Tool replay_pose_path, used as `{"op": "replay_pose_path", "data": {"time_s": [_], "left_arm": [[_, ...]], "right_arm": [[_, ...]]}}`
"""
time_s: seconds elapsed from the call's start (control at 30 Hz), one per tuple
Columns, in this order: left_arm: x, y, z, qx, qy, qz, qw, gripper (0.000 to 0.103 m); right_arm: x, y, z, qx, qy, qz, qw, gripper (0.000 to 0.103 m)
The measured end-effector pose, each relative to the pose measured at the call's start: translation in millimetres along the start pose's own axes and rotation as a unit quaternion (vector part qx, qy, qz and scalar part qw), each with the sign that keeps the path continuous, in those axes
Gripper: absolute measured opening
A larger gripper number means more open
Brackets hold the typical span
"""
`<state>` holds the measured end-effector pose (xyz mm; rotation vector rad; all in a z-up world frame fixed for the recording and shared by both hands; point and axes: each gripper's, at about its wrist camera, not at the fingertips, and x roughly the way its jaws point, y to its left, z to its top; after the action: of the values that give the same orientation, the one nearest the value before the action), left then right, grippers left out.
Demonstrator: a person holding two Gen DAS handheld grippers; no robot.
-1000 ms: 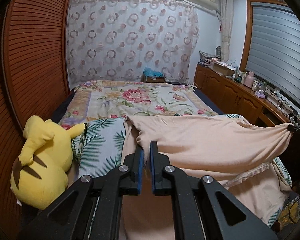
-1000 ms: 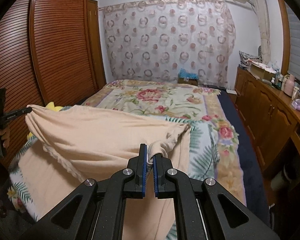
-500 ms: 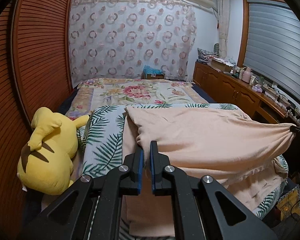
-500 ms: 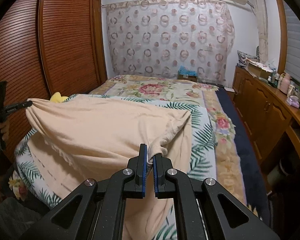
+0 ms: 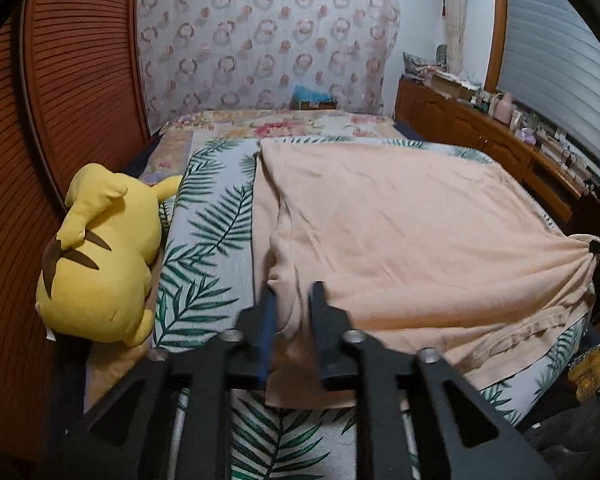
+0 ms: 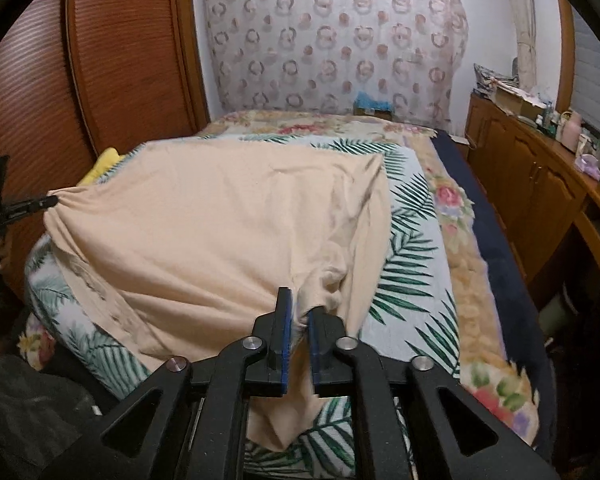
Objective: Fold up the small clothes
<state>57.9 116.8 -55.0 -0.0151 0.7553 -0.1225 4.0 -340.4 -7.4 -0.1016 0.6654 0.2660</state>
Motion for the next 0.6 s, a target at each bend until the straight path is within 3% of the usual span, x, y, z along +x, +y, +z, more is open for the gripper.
{"op": "replay_pose_path", "data": {"time_s": [0.07,0.17,0.27,0.5,0.53,0.57,0.6], "left_arm": [[-0.8,2.2,-2.7,-0.003,-0.002,-0.003,1.0,0.042],[-0.6,4.6,-5.8,-0.01,0.004,-0.01,0.9999,0.042],[3.4,3.9,-10.5,-0.009,0.017,-0.015,0.9997,0.042],[16.0,1.5,-21.4,-0.004,0.043,-0.017,0.9989,0.044],[17.3,1.5,-22.5,-0.004,0.046,-0.017,0.9988,0.049],[18.0,1.1,-23.6,-0.004,0.047,-0.017,0.9987,0.066],[18.0,1.4,-24.1,-0.006,0.047,-0.018,0.9987,0.076]], "right_arm": [[1.6,-0.9,4.4,0.003,0.001,-0.01,1.0,0.023],[2.4,-3.2,11.8,0.009,0.001,-0.025,1.0,0.046],[1.5,-0.5,19.8,0.004,-0.007,-0.032,0.999,0.057],[27.4,20.4,23.4,-0.009,-0.018,-0.025,0.999,0.058],[33.8,22.0,23.4,-0.01,-0.018,-0.021,1.0,0.058],[41.1,26.9,24.9,-0.013,-0.014,-0.016,1.0,0.058],[48.2,30.0,24.6,-0.015,-0.011,-0.01,1.0,0.058]]}}
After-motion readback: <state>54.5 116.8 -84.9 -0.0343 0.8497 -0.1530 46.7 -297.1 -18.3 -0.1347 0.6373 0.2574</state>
